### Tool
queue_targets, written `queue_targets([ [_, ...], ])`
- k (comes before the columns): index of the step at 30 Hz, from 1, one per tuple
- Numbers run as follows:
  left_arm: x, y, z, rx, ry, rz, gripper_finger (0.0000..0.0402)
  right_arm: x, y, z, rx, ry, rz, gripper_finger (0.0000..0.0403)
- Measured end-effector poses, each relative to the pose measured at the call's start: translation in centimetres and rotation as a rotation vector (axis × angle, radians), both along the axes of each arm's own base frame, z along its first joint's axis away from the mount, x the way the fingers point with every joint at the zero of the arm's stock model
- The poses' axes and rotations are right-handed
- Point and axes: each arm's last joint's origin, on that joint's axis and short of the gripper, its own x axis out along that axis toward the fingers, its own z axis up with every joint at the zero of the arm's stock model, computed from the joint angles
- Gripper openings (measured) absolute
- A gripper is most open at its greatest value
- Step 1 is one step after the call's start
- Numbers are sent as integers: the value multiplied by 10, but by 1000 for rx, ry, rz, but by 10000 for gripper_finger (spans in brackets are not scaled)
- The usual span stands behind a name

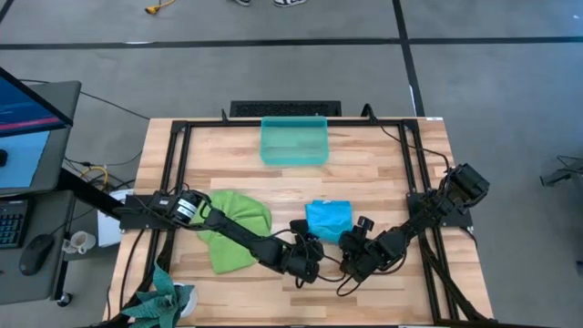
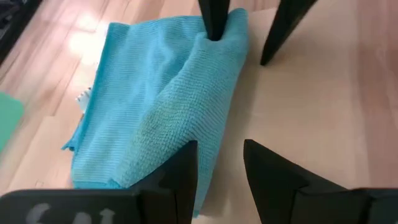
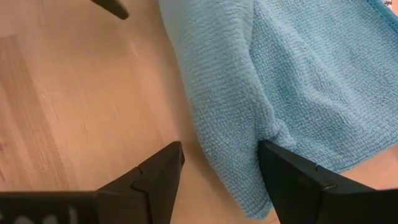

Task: Roll microfiber towels into tight, uniform cylinder then place into a basket
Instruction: Roll the blue microfiber cloth

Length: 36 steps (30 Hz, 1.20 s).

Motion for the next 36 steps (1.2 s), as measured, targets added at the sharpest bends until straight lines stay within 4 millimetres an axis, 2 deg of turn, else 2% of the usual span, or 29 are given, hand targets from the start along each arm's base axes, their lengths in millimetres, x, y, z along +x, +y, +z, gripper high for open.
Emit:
queue_targets([
  [4,0,-1,0,-6,2,-6,123,0,0,0,0,0,0,239],
  [8,-5,-12,4,9,-8,-25,123,0,0,0,0,0,0,239],
  [15,-16,-25,38,106,-88,-10,123,0,0,0,1,-1,0,239],
  [18,-12,-18,40,94,-89,-8,123,0,0,0,2,-2,0,239],
  [22,-2,7,35,-13,-51,-15,123,0,0,0,2,-3,0,239],
  [26,1,26,29,-33,-25,16,123,0,0,0,3,-3,1,239],
  [36,2,31,27,-73,2,-1,123,0,0,0,4,-5,0,239],
])
